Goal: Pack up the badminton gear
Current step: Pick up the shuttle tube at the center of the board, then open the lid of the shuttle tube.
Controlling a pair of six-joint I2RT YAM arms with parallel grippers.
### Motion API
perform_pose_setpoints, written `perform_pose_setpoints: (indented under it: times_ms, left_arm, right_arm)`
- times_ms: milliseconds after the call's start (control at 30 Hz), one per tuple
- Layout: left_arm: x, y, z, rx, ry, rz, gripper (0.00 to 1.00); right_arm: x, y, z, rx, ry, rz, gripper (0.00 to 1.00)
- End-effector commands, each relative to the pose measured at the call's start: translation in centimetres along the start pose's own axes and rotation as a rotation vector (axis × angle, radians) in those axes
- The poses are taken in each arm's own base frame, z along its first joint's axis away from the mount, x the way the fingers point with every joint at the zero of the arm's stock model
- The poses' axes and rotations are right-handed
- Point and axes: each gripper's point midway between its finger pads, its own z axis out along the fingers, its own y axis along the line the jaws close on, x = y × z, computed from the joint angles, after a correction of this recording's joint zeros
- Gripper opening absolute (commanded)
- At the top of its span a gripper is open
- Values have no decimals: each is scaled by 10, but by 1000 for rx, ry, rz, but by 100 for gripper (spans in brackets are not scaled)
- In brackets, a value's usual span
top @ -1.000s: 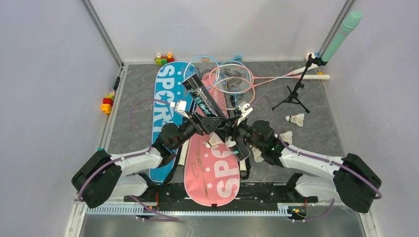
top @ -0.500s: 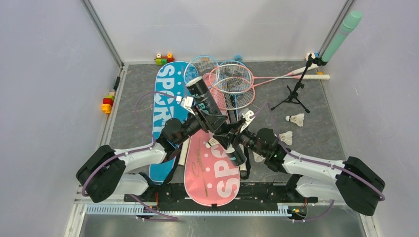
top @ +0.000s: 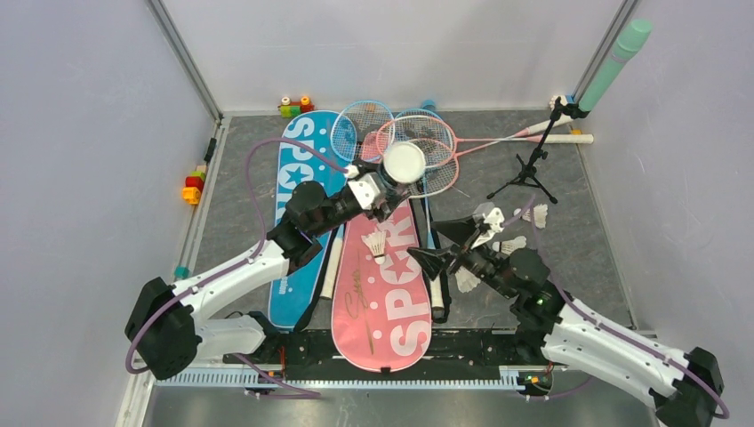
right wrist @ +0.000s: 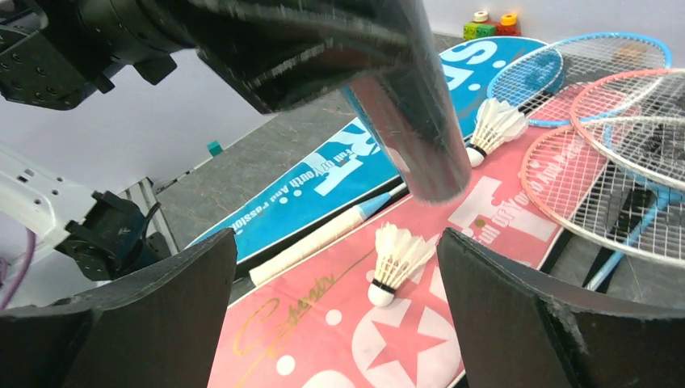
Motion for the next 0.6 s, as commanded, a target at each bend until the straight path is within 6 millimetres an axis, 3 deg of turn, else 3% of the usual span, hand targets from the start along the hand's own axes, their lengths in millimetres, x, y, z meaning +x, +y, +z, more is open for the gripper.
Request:
perform_pose_setpoints:
  times_ms: [0,133,300,433,567]
  left_arm:
    - [1,-8,-2,192,59,455,2]
    - [22,-14,-9,280,122,588,2]
    - [40,-23,-14,355,169,611,2]
    - [46,-30,-16,385,167,597,2]
    - [50,-33,-17,401,173,589,2]
  right_arm:
    - [-30,6,-17,40,-11,105,98]
    - [-67,22,-33,16,-41,186,98]
    - [-98,35,-43,24,-18,282,95]
    - [-106,39,-40,36,26,308,89]
    - [-110,44,-34,28,51,315,74]
